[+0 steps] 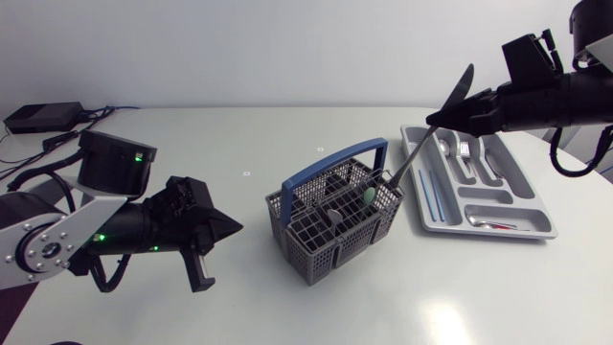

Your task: Unload the cutlery basket into the drawer organizer.

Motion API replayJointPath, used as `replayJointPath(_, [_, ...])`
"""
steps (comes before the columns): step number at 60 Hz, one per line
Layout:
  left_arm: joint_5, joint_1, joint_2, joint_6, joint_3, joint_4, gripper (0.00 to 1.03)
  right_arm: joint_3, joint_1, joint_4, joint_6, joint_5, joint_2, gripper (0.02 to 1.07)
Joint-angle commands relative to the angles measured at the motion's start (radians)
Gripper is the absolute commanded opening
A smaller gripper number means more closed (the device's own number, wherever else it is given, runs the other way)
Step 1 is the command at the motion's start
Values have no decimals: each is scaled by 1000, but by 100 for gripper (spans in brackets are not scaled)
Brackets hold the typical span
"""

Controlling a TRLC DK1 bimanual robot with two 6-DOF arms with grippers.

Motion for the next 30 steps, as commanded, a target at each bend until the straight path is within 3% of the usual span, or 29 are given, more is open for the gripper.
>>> replayJointPath(1, [8,-7,6,-17,-7,7,8,-22,22,18,-42,-14,-23,7])
replayJointPath(30, [8,-23,-11,-17,7,-11,8,-68,74,-2,-265,-61,-8,7])
